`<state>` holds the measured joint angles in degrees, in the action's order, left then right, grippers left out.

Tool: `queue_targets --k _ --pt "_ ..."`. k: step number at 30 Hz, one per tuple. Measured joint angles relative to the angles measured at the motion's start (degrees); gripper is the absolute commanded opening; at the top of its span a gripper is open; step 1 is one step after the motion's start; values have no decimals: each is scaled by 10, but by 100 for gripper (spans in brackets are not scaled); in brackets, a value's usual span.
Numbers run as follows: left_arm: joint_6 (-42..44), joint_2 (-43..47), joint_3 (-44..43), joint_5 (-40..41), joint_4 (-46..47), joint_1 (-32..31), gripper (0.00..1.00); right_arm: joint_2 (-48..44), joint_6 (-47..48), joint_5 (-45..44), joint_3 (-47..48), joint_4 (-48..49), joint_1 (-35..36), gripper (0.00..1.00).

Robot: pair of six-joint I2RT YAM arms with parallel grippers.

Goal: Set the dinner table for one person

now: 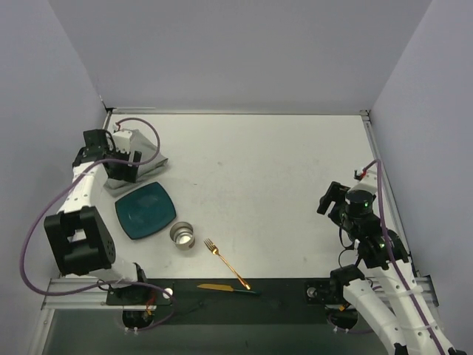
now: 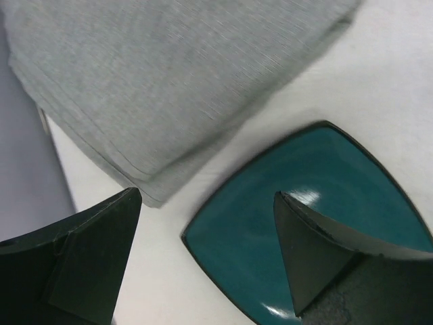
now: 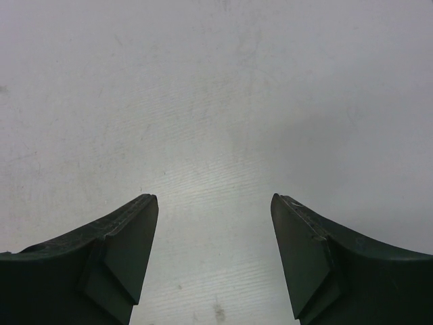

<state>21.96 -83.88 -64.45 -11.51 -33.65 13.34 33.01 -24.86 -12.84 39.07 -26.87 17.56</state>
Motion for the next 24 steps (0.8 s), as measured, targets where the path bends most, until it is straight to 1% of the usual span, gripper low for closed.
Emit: queue_targets --k 3,7,11,12,13,14,15,16,20,24 --pt "18 -64 -31 60 38 -10 90 0 -8 3 0 -1 0 69" --pt "63 -131 -64 124 70 -46 90 4 -11 8 0 -2 0 69" --pt "94 -210 -112 137 63 -75 90 10 -13 9 0 -2 0 68" --pt "98 -229 -125 130 55 -78 87 12 -13 9 0 -2 0 68" --pt "99 -247 -136 123 46 -79 83 13 -14 9 0 -2 0 68" --pt "99 -263 -145 115 37 -79 73 15 -15 10 0 -2 0 68" --pt "97 -276 -152 111 29 -79 27 17 -17 12 0 -2 0 68" --pt "93 -289 -158 111 22 -79 0 20 -18 15 0 -2 0 68" --pt "83 -327 -203 103 -20 -77 0 25 -23 24 0 -3 0 68" --pt "69 -322 -242 -16 -75 -73 0 25 -24 28 0 -3 0 68"
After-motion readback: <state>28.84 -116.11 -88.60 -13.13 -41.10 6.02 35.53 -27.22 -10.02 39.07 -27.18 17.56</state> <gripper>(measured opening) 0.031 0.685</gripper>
